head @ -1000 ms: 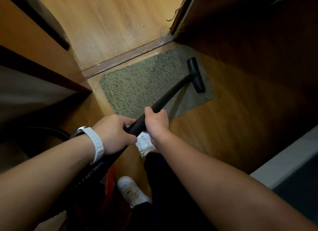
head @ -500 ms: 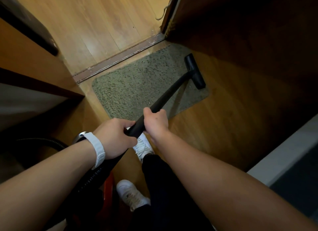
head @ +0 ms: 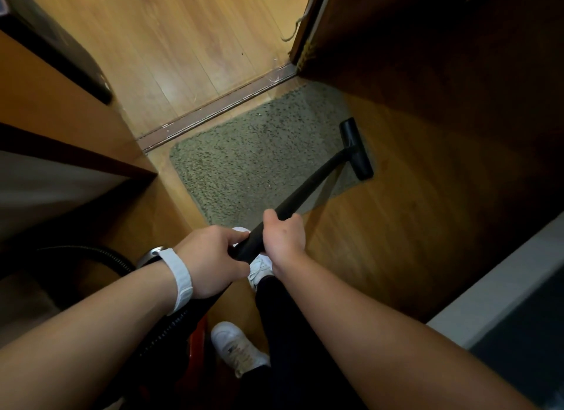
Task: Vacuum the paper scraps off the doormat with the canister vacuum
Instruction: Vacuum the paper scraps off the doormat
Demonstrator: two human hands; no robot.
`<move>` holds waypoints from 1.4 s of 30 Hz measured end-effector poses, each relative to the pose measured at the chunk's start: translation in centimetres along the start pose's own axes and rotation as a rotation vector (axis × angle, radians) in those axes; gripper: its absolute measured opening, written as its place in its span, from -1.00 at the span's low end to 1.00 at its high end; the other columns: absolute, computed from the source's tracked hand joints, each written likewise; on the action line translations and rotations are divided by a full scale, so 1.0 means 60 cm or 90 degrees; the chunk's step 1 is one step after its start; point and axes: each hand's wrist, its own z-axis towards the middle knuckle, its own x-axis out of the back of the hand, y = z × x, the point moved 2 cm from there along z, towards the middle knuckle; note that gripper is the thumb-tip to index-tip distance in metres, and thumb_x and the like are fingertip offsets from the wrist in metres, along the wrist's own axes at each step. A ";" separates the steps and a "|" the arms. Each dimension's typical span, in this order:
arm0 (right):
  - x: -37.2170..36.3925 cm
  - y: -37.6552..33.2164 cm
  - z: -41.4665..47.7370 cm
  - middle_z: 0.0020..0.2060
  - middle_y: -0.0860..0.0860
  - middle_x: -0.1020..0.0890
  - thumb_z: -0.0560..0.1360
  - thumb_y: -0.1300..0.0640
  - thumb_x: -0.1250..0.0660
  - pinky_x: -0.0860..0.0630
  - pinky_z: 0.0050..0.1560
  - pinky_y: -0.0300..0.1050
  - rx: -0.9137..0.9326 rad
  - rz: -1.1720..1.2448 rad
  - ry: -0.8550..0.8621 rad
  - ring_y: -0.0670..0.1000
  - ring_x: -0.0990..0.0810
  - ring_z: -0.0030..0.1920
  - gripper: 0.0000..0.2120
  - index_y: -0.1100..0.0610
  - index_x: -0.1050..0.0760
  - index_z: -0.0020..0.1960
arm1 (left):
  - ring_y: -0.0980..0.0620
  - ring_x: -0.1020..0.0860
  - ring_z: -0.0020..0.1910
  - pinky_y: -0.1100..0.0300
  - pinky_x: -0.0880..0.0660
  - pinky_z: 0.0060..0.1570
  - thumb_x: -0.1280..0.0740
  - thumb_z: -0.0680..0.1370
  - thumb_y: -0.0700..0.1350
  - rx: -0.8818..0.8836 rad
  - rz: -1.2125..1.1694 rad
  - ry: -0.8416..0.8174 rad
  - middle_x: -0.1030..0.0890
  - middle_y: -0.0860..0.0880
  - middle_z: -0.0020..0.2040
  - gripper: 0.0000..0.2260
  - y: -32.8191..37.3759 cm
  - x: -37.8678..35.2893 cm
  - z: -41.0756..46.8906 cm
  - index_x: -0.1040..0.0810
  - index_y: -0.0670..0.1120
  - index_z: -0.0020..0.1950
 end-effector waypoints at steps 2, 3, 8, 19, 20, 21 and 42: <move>0.011 0.005 0.003 0.10 0.10 -0.62 0.44 -0.06 -0.29 -0.66 0.05 0.13 -0.018 0.013 0.005 0.15 -0.66 0.01 -0.44 0.16 -0.33 0.37 | 0.07 -0.61 -0.24 0.22 -0.51 -0.25 -0.40 0.39 -0.07 -0.009 0.020 -0.008 -0.69 0.01 -0.16 -0.63 0.006 -0.001 0.002 -0.59 0.14 0.18; 0.016 0.009 0.006 0.10 0.11 -0.61 0.49 -0.03 -0.29 -0.66 0.05 0.12 -0.028 0.014 0.011 0.15 -0.65 0.01 -0.49 0.17 -0.33 0.36 | 0.05 -0.62 -0.20 0.18 -0.53 -0.18 -0.40 0.39 -0.07 -0.012 0.030 -0.010 -0.69 0.01 -0.13 -0.63 0.009 -0.001 0.003 -0.58 0.15 0.19; 0.027 0.034 -0.006 -0.02 0.06 -0.59 0.43 -0.07 -0.30 -0.66 0.05 0.17 -0.059 0.007 0.026 0.15 -0.65 -0.01 -0.50 0.17 -0.36 0.27 | 0.12 -0.60 -0.22 0.20 -0.53 -0.14 -0.40 0.37 -0.03 -0.026 0.048 -0.037 -0.68 0.04 -0.18 -0.62 0.006 -0.011 -0.003 -0.58 0.20 0.17; 0.023 0.045 -0.021 0.07 0.08 -0.59 0.44 -0.06 -0.30 -0.65 0.08 0.16 -0.048 0.029 0.017 0.15 -0.65 0.04 -0.48 0.15 -0.33 0.32 | 0.17 -0.59 -0.28 0.27 -0.50 -0.24 -0.42 0.37 -0.05 -0.004 0.019 -0.041 -0.67 0.08 -0.22 -0.62 0.001 -0.015 -0.015 -0.59 0.19 0.18; 0.021 0.040 -0.020 0.06 0.08 -0.60 0.40 -0.08 -0.29 -0.65 0.07 0.17 -0.050 0.029 0.017 0.16 -0.65 0.03 -0.46 0.15 -0.34 0.29 | 0.19 -0.58 -0.29 0.30 -0.49 -0.26 -0.42 0.38 -0.05 -0.004 0.017 -0.039 -0.66 0.10 -0.22 -0.61 0.003 -0.014 -0.012 -0.59 0.19 0.19; 0.021 0.036 -0.017 0.04 0.09 -0.60 0.36 -0.10 -0.28 -0.65 0.07 0.17 -0.052 0.027 0.017 0.17 -0.66 0.02 -0.43 0.16 -0.35 0.27 | 0.19 -0.58 -0.28 0.29 -0.49 -0.26 -0.42 0.38 -0.06 -0.005 0.015 -0.038 -0.66 0.10 -0.23 -0.62 0.005 -0.012 -0.009 -0.59 0.20 0.18; 0.005 0.005 0.002 0.14 0.10 -0.58 0.51 -0.03 -0.31 -0.67 0.05 0.15 -0.044 0.024 0.014 0.16 -0.66 0.02 -0.43 0.12 -0.25 0.45 | 0.14 -0.53 -0.46 0.28 -0.46 -0.38 -0.46 0.38 -0.15 -0.011 -0.100 -0.049 -0.68 0.02 -0.32 -0.72 -0.005 0.015 0.012 -0.60 0.24 -0.06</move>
